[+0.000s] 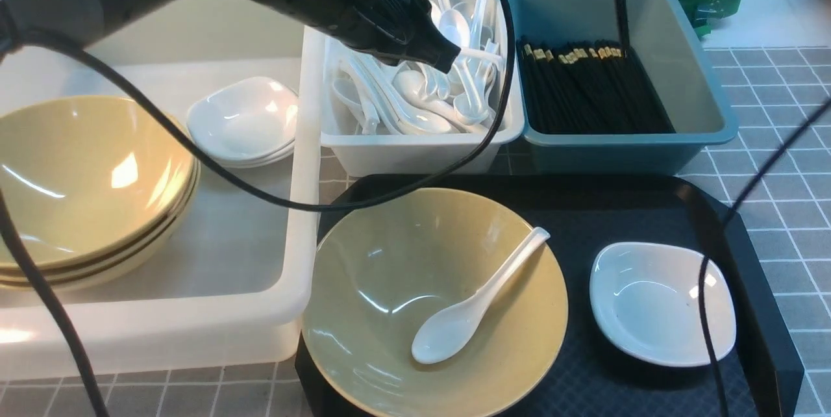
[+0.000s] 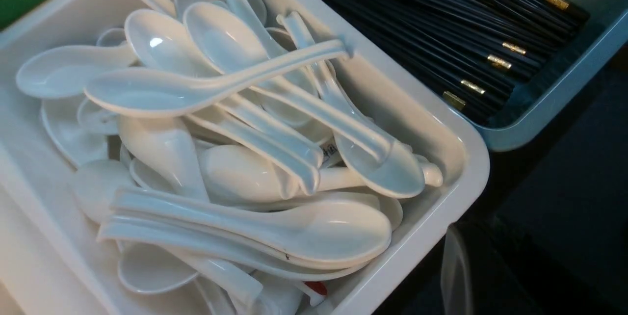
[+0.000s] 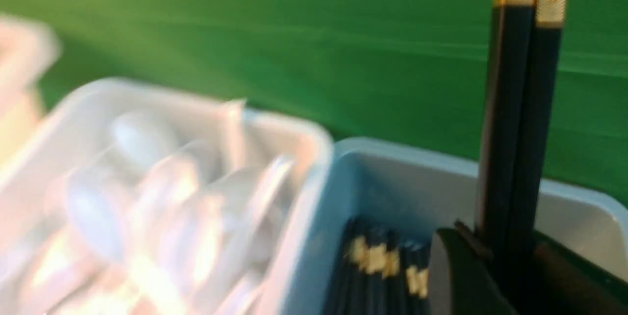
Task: On grey table put chopsticks spoon bowls plates into blue grey white boxes.
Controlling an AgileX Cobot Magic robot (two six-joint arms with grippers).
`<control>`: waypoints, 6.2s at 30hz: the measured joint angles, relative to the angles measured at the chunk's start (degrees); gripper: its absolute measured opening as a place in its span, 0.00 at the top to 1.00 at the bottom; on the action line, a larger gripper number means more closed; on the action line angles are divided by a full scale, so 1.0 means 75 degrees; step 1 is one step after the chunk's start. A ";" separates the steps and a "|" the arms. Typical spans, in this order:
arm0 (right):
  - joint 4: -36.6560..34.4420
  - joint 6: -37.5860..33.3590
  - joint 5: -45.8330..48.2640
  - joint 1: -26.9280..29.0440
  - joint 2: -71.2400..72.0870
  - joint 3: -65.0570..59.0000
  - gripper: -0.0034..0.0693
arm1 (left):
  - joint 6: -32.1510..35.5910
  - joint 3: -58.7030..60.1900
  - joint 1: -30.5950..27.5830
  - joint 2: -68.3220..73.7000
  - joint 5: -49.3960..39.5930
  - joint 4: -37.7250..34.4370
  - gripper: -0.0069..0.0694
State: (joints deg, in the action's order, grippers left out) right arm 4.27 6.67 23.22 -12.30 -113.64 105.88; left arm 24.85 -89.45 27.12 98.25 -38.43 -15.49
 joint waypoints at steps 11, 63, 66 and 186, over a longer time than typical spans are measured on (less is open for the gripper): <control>-0.0024 0.0545 0.1579 0.0492 -0.2093 0.0977 0.65 | 0.0000 0.0007 -0.0006 0.0009 0.0113 -0.0018 0.92; -0.0251 -0.8922 0.5256 -0.4001 -0.0216 -0.2442 0.37 | 0.0300 0.6112 -0.0810 -0.5438 0.1145 -0.1256 0.92; -0.0250 -0.8929 0.5129 -0.4001 -0.0303 -0.2442 0.43 | 0.0457 0.6112 -0.0810 -0.5438 0.1145 -0.1285 0.92; -0.4006 -0.5509 0.6253 -0.2474 0.4797 -0.1086 0.87 | -0.0481 0.0956 -0.7629 -0.2690 -0.3555 -0.2563 0.91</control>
State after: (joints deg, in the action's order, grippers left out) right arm -25.77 -34.65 70.12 -30.86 -77.66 97.74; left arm 21.24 -82.28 -30.09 78.08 -65.09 -34.71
